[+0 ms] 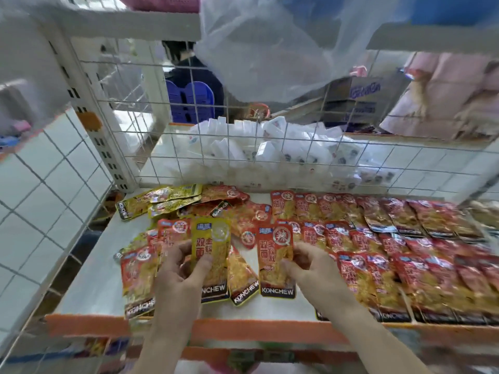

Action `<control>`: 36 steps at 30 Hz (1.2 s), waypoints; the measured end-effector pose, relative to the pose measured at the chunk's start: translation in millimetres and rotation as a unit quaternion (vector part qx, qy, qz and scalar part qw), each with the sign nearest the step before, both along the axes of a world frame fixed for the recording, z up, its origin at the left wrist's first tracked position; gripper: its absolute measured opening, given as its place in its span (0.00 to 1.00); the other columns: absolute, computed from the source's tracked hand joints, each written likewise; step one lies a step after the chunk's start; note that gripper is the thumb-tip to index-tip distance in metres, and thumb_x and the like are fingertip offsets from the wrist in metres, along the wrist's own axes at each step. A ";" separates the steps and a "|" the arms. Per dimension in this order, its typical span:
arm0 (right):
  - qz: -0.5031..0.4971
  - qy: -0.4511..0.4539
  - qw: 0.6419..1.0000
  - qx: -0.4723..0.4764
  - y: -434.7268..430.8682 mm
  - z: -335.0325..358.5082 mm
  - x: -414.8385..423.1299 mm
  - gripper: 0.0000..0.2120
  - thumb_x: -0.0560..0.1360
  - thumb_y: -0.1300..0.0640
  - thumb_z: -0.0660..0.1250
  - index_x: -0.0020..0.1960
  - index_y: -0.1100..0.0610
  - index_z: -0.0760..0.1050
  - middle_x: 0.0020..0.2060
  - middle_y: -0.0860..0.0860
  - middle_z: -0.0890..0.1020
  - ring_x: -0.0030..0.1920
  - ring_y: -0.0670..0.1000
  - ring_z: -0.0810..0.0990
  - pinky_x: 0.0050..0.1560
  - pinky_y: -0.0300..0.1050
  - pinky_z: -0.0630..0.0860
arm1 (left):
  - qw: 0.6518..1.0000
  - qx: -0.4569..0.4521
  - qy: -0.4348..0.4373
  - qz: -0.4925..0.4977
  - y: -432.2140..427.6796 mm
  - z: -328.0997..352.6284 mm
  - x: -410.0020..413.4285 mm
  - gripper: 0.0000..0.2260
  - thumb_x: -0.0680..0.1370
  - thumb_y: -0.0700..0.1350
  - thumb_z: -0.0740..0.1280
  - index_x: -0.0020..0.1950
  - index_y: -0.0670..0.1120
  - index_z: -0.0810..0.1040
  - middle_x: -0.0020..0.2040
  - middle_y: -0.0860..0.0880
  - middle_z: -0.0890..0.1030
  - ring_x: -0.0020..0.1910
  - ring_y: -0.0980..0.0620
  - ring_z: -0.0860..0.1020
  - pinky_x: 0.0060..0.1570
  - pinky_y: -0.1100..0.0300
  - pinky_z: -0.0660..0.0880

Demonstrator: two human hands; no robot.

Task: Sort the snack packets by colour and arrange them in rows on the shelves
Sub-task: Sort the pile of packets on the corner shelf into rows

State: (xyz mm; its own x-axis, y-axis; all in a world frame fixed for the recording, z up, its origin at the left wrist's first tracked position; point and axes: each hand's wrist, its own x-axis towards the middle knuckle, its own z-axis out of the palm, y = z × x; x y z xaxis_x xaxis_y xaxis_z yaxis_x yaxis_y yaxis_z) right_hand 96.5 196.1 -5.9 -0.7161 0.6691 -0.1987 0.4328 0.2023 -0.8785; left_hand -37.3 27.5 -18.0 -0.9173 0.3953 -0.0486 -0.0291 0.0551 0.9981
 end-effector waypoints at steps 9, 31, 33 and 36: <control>-0.014 -0.099 0.992 0.072 19.0 -14.8 28.2 0.06 0.78 0.54 0.69 0.47 0.57 0.78 0.41 0.50 0.82 0.40 0.46 0.80 0.46 0.48 0.79 | 0.998 -0.002 -0.027 -0.062 26.8 -2.3 37.0 0.07 0.78 0.37 0.70 0.49 0.50 0.81 0.43 0.47 0.83 0.41 0.44 0.79 0.45 0.55 0.74; 0.047 -0.215 0.954 0.203 -0.4 -21.5 24.3 0.33 0.79 0.47 0.65 0.79 0.53 0.55 0.71 0.52 0.65 0.68 0.52 0.71 0.65 0.43 0.71 | 0.996 -0.021 -0.050 -0.076 21.0 4.7 46.0 0.05 0.78 0.39 0.69 0.50 0.49 0.80 0.42 0.51 0.85 0.42 0.47 0.80 0.46 0.57 0.74; 0.051 -0.213 0.951 0.218 -4.3 -24.7 25.7 0.32 0.79 0.46 0.65 0.78 0.52 0.57 0.66 0.51 0.66 0.65 0.51 0.72 0.62 0.42 0.72 | 0.996 -0.017 -0.053 -0.075 19.7 5.5 45.8 0.05 0.78 0.38 0.69 0.50 0.47 0.80 0.41 0.52 0.84 0.38 0.52 0.79 0.42 0.63 0.74; 0.047 -0.212 0.947 0.235 -6.8 -28.1 26.3 0.30 0.79 0.44 0.64 0.77 0.52 0.59 0.62 0.50 0.66 0.61 0.51 0.73 0.59 0.42 0.73 | 0.995 -0.014 -0.060 -0.076 18.1 6.1 45.7 0.05 0.78 0.37 0.69 0.51 0.47 0.80 0.39 0.53 0.84 0.36 0.59 0.79 0.42 0.61 0.74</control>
State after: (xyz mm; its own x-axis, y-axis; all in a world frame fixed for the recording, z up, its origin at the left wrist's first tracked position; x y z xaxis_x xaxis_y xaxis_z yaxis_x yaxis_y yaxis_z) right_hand 122.8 189.3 -34.0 -0.7001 0.6915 -0.1778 0.6866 0.5837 -0.4334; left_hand 8.4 45.6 -11.9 -0.8336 0.5266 -0.1668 -0.1372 0.0951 0.9860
